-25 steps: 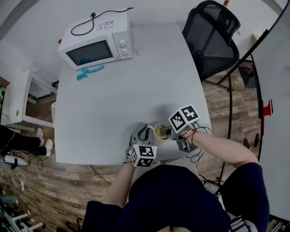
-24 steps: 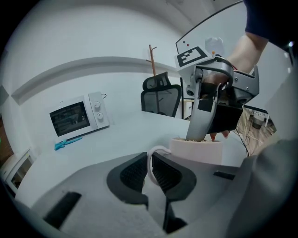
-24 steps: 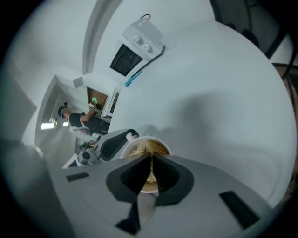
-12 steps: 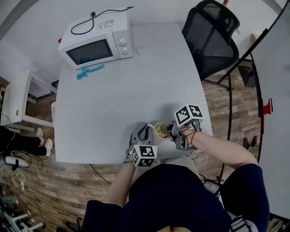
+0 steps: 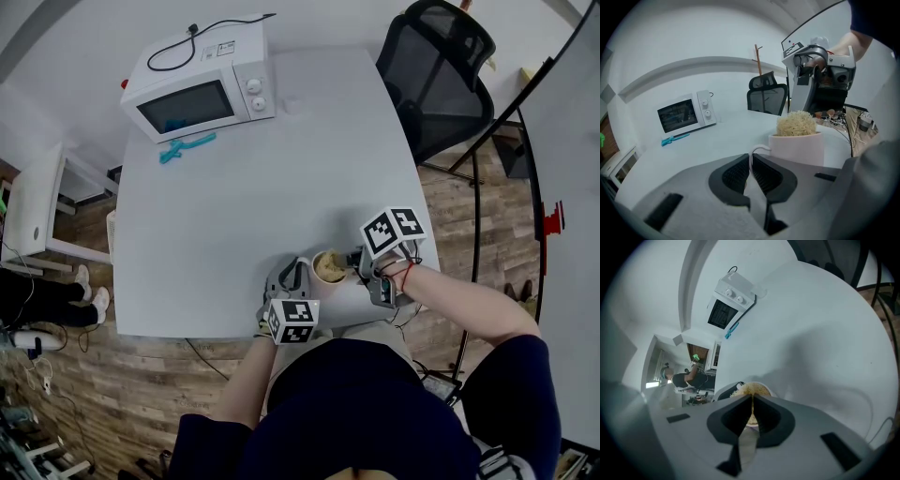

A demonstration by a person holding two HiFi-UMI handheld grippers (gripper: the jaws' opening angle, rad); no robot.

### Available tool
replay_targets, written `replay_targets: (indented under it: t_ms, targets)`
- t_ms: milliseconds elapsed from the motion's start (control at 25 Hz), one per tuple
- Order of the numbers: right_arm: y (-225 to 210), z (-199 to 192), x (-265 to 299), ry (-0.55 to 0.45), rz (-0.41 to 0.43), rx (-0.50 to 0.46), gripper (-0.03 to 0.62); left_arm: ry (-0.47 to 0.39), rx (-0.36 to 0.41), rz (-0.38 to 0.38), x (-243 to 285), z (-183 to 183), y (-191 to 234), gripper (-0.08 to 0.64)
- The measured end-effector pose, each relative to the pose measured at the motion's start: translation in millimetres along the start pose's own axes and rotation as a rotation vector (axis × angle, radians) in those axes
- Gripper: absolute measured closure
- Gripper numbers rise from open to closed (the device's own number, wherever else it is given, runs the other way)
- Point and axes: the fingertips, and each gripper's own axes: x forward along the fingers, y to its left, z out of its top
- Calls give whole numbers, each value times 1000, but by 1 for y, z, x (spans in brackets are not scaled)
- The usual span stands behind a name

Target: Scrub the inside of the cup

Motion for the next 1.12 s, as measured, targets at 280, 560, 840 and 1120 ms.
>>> replay_targets:
  t_ms: [280,560,840,1120]
  targets:
    - [18,7,-20,-33,30,-37,558,-2,-17,27,-4,-7,6,526]
    - [35,9,-30,-49,50,-83,558,-13,-41,35,-6,-11,9,526]
    - [47,10,-41,-80,56,-143,558,-38,-118,81,-5,-13,14,526]
    - [48,16,-64,-141,40,-173,558,-51,-203,158,10,-9,27,526]
